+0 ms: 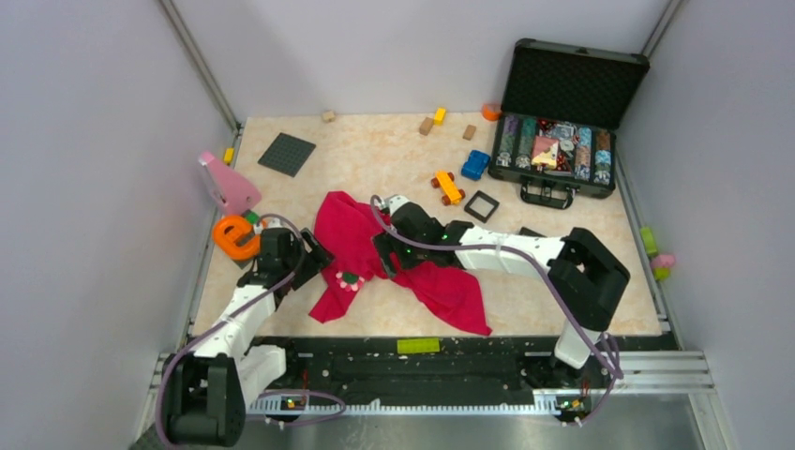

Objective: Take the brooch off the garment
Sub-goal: Remove the brooch from the clothes.

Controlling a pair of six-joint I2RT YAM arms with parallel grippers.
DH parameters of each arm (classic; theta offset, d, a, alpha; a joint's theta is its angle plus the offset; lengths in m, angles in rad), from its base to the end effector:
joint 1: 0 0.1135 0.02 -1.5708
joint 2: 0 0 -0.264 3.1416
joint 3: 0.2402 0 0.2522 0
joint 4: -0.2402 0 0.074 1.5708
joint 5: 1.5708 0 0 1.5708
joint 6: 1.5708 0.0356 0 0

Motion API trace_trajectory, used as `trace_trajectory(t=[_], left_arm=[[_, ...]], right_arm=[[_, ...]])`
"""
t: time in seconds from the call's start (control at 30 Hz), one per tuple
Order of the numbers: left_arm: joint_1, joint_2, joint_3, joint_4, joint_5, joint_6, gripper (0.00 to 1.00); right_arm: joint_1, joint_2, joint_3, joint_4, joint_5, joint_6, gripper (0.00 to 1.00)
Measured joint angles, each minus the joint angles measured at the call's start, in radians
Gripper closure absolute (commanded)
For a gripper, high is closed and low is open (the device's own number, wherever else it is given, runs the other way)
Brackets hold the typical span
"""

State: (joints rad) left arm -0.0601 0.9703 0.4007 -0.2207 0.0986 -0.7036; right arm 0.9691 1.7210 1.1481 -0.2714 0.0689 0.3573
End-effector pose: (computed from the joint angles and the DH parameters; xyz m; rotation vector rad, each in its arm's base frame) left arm 0.1859 -0.0147 0.1720 -0.7155 2.3012 -0.4796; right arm 0.2118 0.3041 0.2103 -0.7159 2.3749 0.5130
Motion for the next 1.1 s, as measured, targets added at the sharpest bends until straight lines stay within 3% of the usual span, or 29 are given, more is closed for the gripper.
trace_trajectory(t=[0.13, 0.2, 0.3, 0.33, 0.43, 0.6, 0.63, 0.73, 0.77, 0.9, 1.03, 1.1], left_arm=[[0.025, 0.089, -0.003, 0.067, 0.090, -0.008, 0.45], [0.037, 0.135, -0.003, 0.103, 0.133, -0.010, 0.53], [0.047, 0.176, -0.003, 0.137, 0.184, -0.007, 0.72], [0.047, 0.182, -0.002, 0.144, 0.198, -0.005, 0.85], [0.048, 0.191, 0.010, 0.149, 0.233, 0.021, 1.00], [0.049, 0.129, 0.026, 0.171, 0.276, 0.052, 1.00], [0.049, 0.111, 0.026, 0.178, 0.288, 0.053, 1.00], [0.049, 0.042, 0.026, 0.220, 0.351, 0.052, 1.00], [0.049, 0.023, 0.026, 0.234, 0.371, 0.052, 1.00], [0.049, -0.044, 0.026, 0.282, 0.468, 0.040, 1.00], [0.049, -0.076, 0.023, 0.330, 0.567, 0.001, 1.00], [0.049, -0.080, 0.022, 0.354, 0.618, -0.020, 1.00]], right_arm=[[0.003, 0.084, 0.078, 0.029, -0.007, -0.018, 0.35], [0.002, 0.127, 0.100, 0.042, -0.005, -0.023, 0.47], [0.002, 0.176, 0.117, 0.045, 0.005, -0.032, 0.90], [0.002, 0.192, 0.128, 0.039, 0.015, -0.035, 1.00], [-0.006, 0.235, 0.201, 0.004, 0.047, -0.047, 1.00], [-0.039, 0.264, 0.349, -0.007, 0.089, -0.055, 1.00], [-0.048, 0.264, 0.374, -0.002, 0.097, -0.060, 0.92], [-0.075, 0.249, 0.406, 0.021, 0.116, -0.071, 0.55], [-0.079, 0.240, 0.406, 0.019, 0.119, -0.073, 0.49], [-0.093, 0.155, 0.364, 0.019, 0.105, -0.093, 0.45], [-0.094, -0.028, 0.205, 0.028, 0.032, -0.096, 0.48], [-0.100, -0.138, 0.100, 0.051, -0.049, -0.095, 0.38]])
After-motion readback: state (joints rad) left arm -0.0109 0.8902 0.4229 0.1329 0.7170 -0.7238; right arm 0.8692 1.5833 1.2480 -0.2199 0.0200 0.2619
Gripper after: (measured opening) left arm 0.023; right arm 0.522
